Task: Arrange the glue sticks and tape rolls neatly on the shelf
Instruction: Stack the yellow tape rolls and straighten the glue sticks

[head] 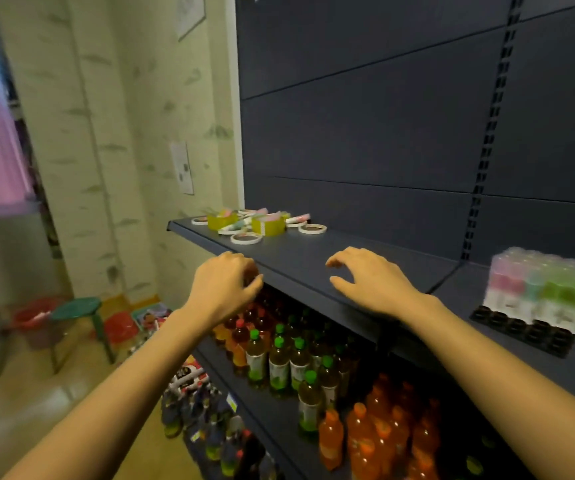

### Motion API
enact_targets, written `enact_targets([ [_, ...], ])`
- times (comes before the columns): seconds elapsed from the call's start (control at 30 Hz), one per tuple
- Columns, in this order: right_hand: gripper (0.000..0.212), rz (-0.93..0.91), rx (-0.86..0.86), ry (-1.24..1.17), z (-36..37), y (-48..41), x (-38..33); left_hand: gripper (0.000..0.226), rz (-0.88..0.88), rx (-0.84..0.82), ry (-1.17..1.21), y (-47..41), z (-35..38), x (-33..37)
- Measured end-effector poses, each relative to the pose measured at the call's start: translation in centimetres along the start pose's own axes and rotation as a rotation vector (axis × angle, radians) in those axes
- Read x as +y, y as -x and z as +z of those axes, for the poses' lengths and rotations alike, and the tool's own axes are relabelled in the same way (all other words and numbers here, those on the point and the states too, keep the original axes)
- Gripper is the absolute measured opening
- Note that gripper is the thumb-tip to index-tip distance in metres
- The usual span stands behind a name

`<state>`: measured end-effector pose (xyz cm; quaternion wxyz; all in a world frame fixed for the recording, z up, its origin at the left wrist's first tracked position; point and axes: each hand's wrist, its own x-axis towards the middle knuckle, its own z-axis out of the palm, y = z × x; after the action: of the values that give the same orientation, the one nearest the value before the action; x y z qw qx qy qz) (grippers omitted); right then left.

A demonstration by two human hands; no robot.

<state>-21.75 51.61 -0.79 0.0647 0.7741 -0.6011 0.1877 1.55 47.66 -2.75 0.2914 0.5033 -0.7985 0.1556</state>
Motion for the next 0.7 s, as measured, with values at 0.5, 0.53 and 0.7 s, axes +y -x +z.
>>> enact_targets([
  [0.5,0.033,0.143,-0.056,0.014,8.6,-18.4,-5.1,0.026,0.007,-0.08,0.049,-6.7,5.5,-17.4],
  [0.53,0.033,0.153,-0.055,0.018,9.1,-19.6,-5.0,0.027,0.005,-0.077,0.053,-7.3,6.2,-18.1],
  [0.7,0.032,0.182,-0.032,0.026,11.4,-25.8,-3.2,0.026,0.023,-0.075,0.065,-11.3,9.9,-21.1],
])
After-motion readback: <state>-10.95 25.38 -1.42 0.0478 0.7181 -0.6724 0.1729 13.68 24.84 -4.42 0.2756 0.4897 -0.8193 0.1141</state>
